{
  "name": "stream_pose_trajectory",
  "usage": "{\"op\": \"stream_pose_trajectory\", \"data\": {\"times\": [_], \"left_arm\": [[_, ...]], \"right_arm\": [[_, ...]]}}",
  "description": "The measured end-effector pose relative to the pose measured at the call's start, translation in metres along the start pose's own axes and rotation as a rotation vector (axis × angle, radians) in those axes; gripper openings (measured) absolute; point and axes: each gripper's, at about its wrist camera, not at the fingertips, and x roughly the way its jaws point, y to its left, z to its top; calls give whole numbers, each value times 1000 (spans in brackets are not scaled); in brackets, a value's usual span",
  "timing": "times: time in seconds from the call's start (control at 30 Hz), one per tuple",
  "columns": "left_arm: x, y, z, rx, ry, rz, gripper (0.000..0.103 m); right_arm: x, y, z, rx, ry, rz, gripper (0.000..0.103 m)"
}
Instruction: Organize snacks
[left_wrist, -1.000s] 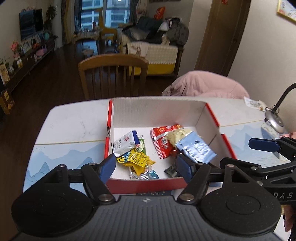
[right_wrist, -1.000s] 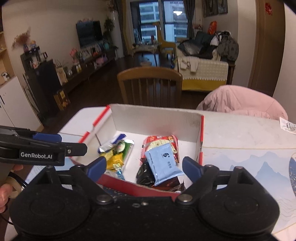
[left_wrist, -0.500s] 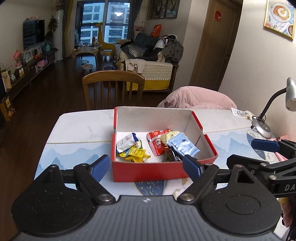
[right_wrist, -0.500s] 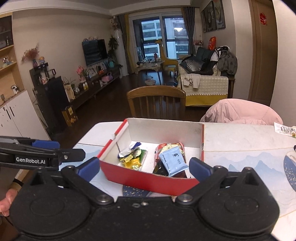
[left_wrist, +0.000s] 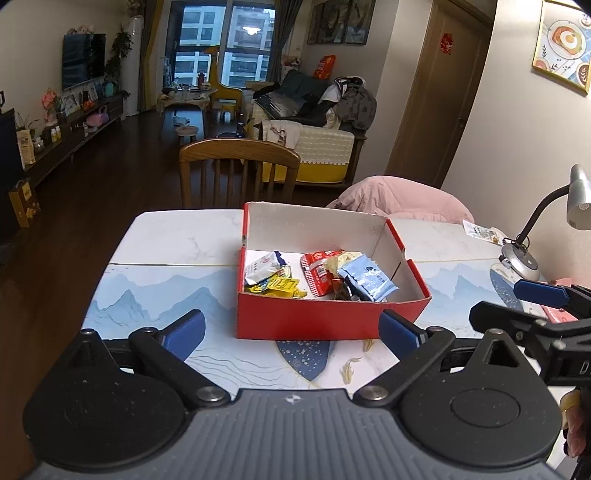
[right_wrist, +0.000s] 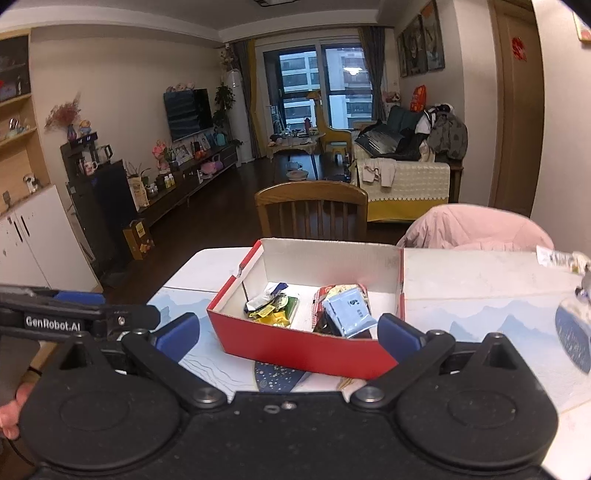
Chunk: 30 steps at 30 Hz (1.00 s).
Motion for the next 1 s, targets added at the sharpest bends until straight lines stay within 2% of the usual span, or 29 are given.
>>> {"op": "stream_pose_trajectory", "data": {"times": [0.33, 1.0], "left_arm": [[-11, 0, -12, -11, -11, 25, 101], [-14, -9, -19, 3, 12, 22, 101]], "right_arm": [[2, -2, -5, 25, 1, -9, 103], [-5, -3, -16, 34, -1, -12, 103]]}}
